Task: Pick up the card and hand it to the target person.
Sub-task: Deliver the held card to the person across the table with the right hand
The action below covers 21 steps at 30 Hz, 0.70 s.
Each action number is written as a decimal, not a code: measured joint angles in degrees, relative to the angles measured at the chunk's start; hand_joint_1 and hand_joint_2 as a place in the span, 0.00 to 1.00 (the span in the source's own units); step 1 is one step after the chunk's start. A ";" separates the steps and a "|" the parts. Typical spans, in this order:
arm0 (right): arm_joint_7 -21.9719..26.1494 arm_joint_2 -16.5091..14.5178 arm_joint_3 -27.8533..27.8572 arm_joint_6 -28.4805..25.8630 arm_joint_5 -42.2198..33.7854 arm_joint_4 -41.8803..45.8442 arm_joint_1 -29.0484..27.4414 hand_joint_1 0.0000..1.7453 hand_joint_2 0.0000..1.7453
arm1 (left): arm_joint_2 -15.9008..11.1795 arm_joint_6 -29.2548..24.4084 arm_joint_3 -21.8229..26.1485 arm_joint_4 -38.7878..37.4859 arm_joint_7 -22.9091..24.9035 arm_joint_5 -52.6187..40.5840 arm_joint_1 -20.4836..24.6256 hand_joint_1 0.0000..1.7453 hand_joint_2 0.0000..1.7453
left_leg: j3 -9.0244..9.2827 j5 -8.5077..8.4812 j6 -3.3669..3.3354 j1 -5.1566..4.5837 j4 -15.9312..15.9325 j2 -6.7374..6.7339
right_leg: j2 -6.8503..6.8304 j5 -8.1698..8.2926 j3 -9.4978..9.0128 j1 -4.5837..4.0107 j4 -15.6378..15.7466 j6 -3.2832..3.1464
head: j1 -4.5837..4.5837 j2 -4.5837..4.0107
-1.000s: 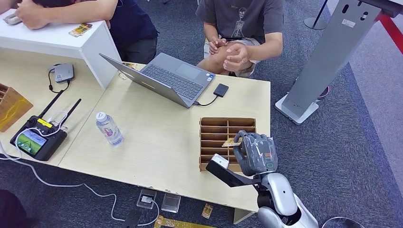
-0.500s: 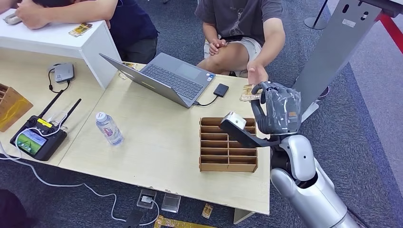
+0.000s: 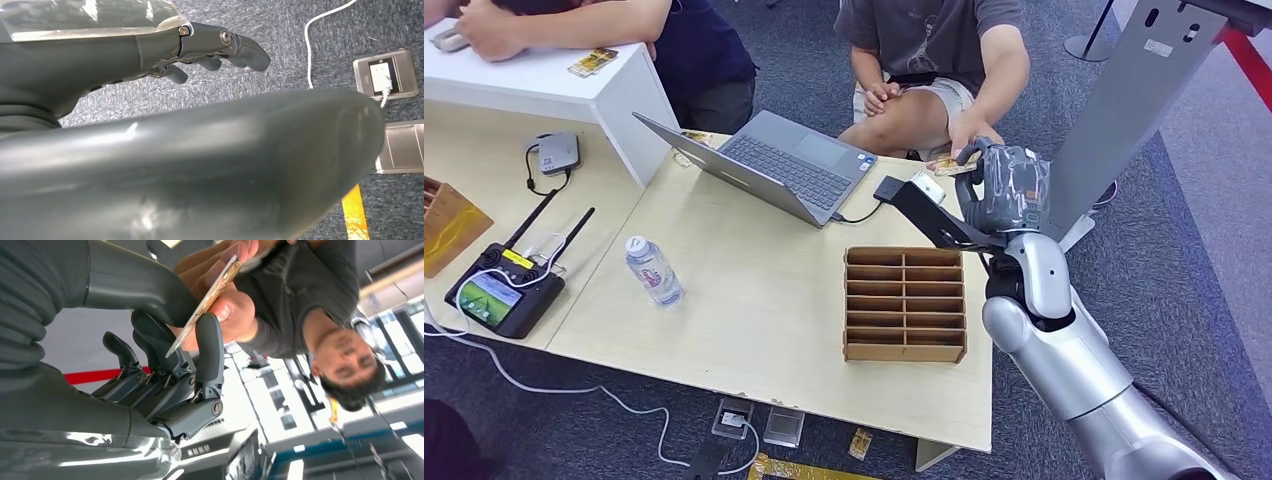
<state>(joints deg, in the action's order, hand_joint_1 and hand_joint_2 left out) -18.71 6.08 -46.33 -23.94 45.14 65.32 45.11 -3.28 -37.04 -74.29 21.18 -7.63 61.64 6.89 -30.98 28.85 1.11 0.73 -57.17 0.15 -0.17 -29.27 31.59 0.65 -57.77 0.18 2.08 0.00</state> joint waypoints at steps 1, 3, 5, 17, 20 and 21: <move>0.22 -0.46 -0.19 0.32 -0.56 -1.56 0.54 0.69 1.00 | 0.00 -0.01 0.01 -0.03 0.00 0.00 0.02 0.00 0.00 | 0.00 0.00 0.00 0.00 0.00 0.00 | 0.00 0.00 0.00 0.00 0.00 0.00 | 0.01 0.00; 0.46 -1.33 -0.50 0.62 -1.09 -4.17 1.34 0.28 1.00 | 0.00 -0.04 0.02 -0.05 0.00 0.00 0.04 0.00 0.00 | 0.00 -0.02 0.00 0.00 0.00 0.01 | -0.02 0.00 0.00 0.00 0.00 0.00 | 0.00 0.00; 0.53 -2.29 -0.81 0.69 -1.17 -6.92 2.21 0.02 1.00 | 0.00 -0.10 0.03 -0.06 0.00 0.00 0.05 0.00 0.00 | 0.00 -0.02 0.00 0.00 0.00 0.01 | -0.02 0.00 0.00 0.00 0.00 0.00 | 0.01 0.00; 1.00 -5.58 -2.60 -1.18 -1.14 -15.53 3.65 0.00 1.00 | 0.00 -0.55 0.04 -0.20 0.31 0.09 0.03 0.00 0.00 | -0.02 -0.04 -0.01 0.00 0.00 0.01 | -0.01 0.00 0.02 0.00 0.00 0.00 | -0.02 0.00; 0.81 -5.70 -2.95 -2.81 -1.32 -15.89 3.64 0.00 1.00 | 0.01 -0.68 0.04 -0.27 0.44 0.09 0.03 0.00 0.00 | -0.01 -0.04 -0.01 0.00 0.00 0.01 | -0.01 0.00 0.02 0.00 0.00 0.00 | -0.02 0.00; 0.88 -5.70 -3.06 -3.56 -1.66 -15.95 3.61 0.00 1.00 | 0.02 -0.72 0.04 -0.31 0.48 0.10 0.03 0.00 0.00 | 0.00 -0.04 -0.01 0.00 0.00 0.01 | -0.01 0.00 0.02 0.00 0.00 0.00 | -0.02 0.00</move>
<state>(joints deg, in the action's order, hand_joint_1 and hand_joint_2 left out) -17.84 0.37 -49.39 -27.50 43.48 49.37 48.72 -3.26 -37.75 -74.25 20.87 -7.15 61.74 6.91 -30.98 28.81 1.10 0.73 -57.17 0.16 -0.18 -29.27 31.61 0.65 -57.78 0.18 2.05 0.00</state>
